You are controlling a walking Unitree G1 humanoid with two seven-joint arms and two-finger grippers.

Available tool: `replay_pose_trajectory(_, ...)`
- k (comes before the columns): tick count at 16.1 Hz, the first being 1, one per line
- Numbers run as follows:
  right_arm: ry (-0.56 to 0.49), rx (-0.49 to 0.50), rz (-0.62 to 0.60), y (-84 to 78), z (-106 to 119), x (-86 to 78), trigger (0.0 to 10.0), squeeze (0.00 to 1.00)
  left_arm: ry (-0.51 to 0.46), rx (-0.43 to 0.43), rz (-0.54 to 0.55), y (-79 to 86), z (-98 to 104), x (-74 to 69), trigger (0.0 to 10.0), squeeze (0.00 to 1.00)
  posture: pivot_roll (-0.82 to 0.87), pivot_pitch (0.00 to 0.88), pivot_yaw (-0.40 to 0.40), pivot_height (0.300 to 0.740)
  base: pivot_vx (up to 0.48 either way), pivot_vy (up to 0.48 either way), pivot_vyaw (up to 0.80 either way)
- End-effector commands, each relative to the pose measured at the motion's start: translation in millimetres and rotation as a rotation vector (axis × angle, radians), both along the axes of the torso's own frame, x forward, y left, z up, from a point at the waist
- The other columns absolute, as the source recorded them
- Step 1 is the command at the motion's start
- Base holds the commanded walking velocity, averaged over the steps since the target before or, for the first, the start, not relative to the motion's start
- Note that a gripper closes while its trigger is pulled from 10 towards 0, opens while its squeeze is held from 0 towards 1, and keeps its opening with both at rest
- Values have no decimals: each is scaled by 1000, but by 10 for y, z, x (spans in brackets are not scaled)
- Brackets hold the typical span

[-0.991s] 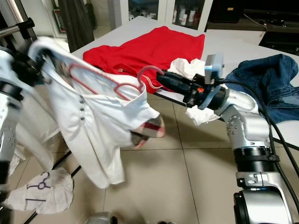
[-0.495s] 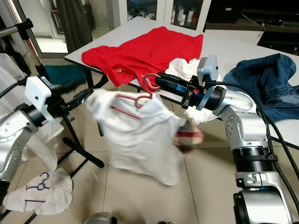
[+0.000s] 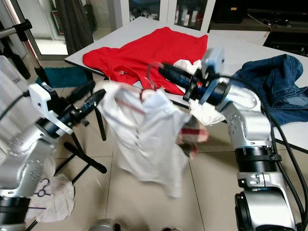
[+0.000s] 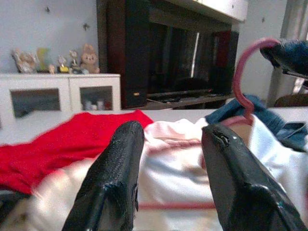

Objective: Hang hanger

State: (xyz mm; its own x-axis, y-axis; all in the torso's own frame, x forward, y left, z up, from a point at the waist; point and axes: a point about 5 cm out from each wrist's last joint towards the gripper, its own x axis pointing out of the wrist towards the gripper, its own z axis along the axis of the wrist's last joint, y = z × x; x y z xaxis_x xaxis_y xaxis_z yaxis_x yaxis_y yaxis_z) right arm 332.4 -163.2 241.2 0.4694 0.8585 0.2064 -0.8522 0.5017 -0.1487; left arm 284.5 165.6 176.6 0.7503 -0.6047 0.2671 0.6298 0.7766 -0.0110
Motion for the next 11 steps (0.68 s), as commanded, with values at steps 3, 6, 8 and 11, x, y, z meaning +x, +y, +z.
replay_pose_trajectory(3, -62, 39, 26, 35, 192, -45, 0, 94, 77, -3, -21, -139, -141, -33, 10000, 0, 93, 0, -21, 740, 0, 0, 0)
replay_pose_trajectory(6, -74, 60, 52, 69, 239, -85, 0, 102, 136, -17, 35, -132, -261, 34, 10000, 0, 95, 0, -21, 740, 0, 0, 0)
replay_pose_trajectory(8, -81, 80, 75, 101, 271, -124, 0, 98, 196, 30, 116, -84, -386, 118, 10000, 0, 92, 0, -17, 740, 0, 0, 0)
replay_pose_trajectory(11, -87, 89, 77, 98, 297, -136, 0, 90, 256, 54, 181, -46, -484, 190, 10000, 0, 91, 0, -15, 740, 0, 0, 0)
